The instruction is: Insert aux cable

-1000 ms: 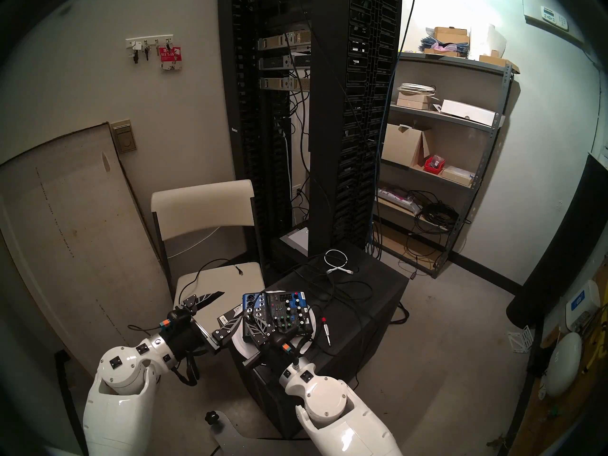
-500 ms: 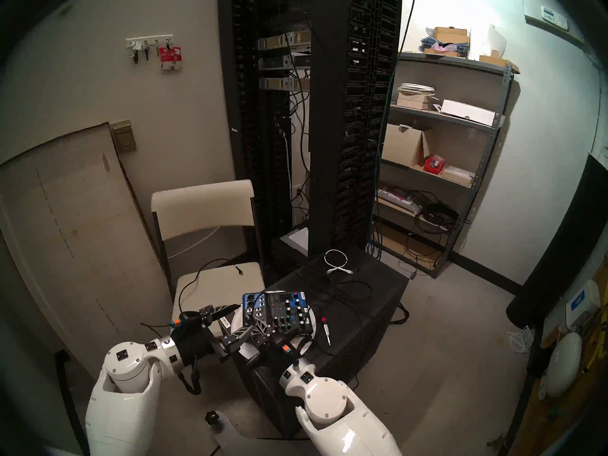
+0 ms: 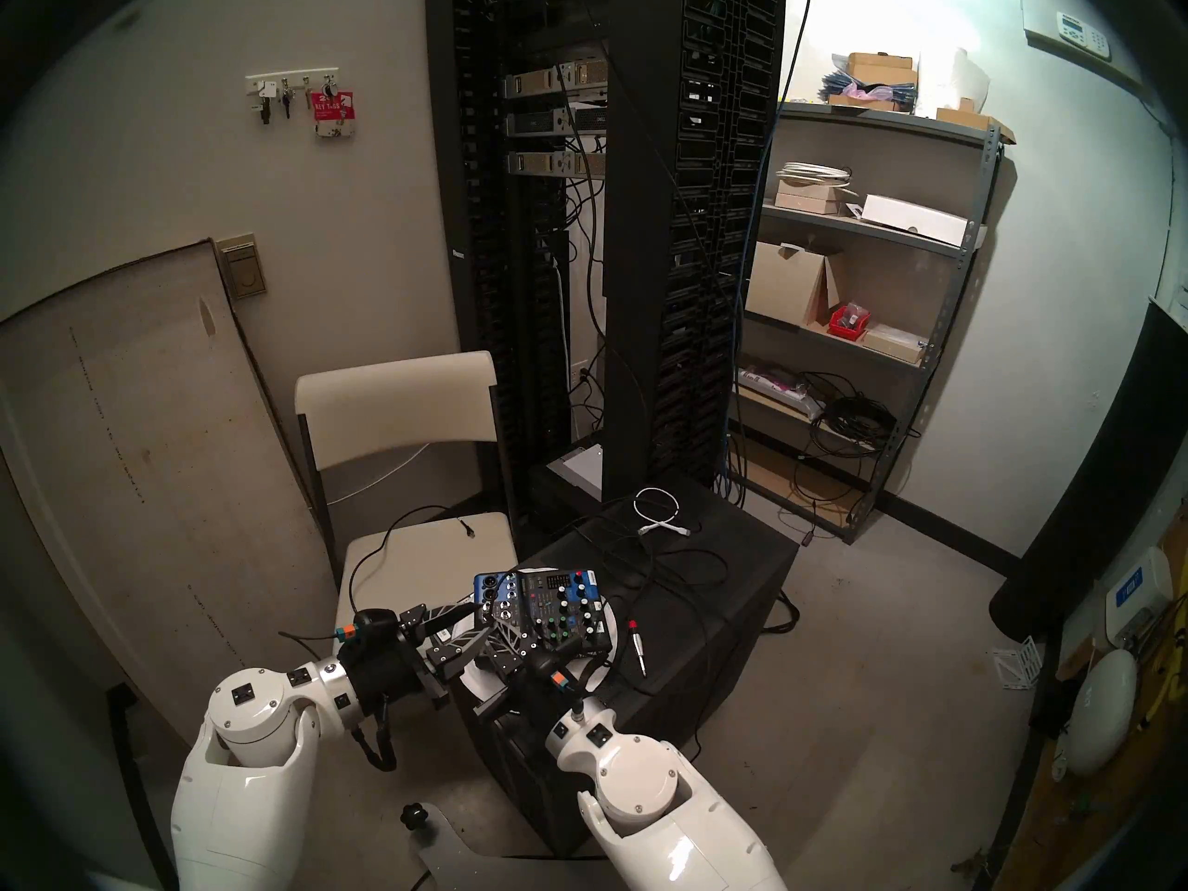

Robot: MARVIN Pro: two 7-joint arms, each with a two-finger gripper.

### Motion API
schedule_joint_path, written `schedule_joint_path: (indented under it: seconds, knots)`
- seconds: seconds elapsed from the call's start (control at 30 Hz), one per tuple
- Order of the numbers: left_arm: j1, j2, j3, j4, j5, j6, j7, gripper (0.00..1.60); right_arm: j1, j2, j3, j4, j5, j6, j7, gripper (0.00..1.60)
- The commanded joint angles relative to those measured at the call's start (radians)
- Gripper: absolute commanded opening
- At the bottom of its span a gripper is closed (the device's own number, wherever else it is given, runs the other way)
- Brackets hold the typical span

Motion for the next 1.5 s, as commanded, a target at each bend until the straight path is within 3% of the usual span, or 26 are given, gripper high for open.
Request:
schedule_joint_path:
  seconds: [0.0,0.23,0.37,0.43,0.53,0.57,1.47]
  knots:
    - [-0.015,-0.005,0.007,-0.004,-0.005,0.005,-0.003,1.1,0.012,-0.009,-0.008,-0.011,0.002,-0.009,-0.004,0.0]
    - [-0.029,-0.005,0.017,0.008,-0.002,0.007,-0.008,0.76,0.016,-0.009,-0.012,-0.008,0.003,-0.01,-0.004,0.0]
    - [-0.034,-0.005,0.022,0.017,0.003,0.011,-0.006,0.74,0.017,-0.009,-0.014,-0.007,0.004,-0.01,-0.004,0.0]
    - [-0.035,-0.005,0.022,0.025,0.006,0.006,-0.004,0.66,0.019,-0.007,-0.017,-0.008,0.006,-0.009,-0.006,0.0]
    - [-0.034,-0.003,0.022,0.028,0.011,0.005,-0.003,0.29,0.018,-0.008,-0.016,-0.008,0.005,-0.008,-0.006,0.0]
    - [-0.033,-0.002,0.022,0.029,0.011,0.004,-0.002,0.0,0.019,-0.007,-0.018,-0.007,0.006,-0.009,-0.007,0.0]
    - [-0.016,0.017,0.014,0.032,0.042,0.002,0.0,0.0,0.025,-0.004,-0.036,0.01,-0.012,-0.041,-0.052,0.0]
